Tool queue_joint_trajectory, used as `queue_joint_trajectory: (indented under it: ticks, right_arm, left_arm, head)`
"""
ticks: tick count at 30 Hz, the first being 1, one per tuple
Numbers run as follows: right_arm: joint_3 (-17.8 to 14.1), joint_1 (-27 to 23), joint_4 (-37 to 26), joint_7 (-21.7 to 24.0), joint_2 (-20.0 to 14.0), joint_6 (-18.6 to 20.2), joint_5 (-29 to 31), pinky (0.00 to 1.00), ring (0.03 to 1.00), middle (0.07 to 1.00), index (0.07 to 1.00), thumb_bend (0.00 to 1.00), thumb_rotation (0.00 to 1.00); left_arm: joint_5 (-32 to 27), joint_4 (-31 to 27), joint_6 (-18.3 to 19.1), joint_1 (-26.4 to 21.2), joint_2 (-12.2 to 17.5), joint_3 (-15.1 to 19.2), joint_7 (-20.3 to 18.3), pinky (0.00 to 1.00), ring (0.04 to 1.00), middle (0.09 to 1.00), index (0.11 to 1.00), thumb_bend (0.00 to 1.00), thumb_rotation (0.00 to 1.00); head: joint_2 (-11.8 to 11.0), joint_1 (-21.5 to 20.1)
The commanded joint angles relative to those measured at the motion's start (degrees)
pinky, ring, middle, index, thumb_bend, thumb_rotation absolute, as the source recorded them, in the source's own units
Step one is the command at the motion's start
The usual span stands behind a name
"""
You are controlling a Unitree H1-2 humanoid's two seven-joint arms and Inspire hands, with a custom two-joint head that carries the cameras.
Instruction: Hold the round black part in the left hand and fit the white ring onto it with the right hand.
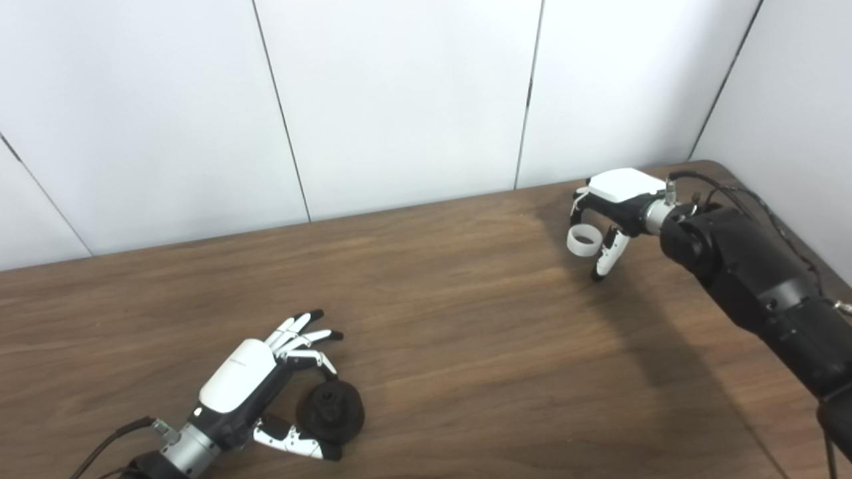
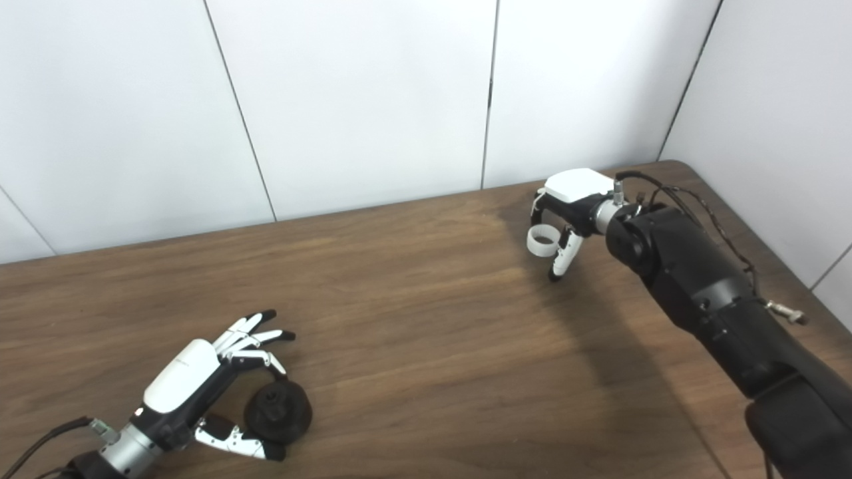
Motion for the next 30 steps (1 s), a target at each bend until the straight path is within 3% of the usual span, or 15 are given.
queue_joint_trajectory:
  ticks: [1,30]
  right_arm:
    - [-0.4,-3.0,-0.6,-0.4,-1.2,1.0,-0.6,0.97,1.000,0.930,0.710,0.89,0.26]
    - [-1.3,-2.5,-1.9,0.2,-1.8,1.3,0.4,0.97,1.000,0.901,0.667,0.88,0.23]
  left_arm:
    - [1.2,-0.3,0.5,1.6,2.0,-0.8,-2.7,1.00,1.000,0.871,0.482,0.52,0.06]
    - [0.8,-0.2,0.5,1.8,2.1,-0.9,-2.4,1.00,1.000,0.869,0.482,0.52,0.06]
  head:
    - [0.0,-0.1]
    - [0.4,-0.4]
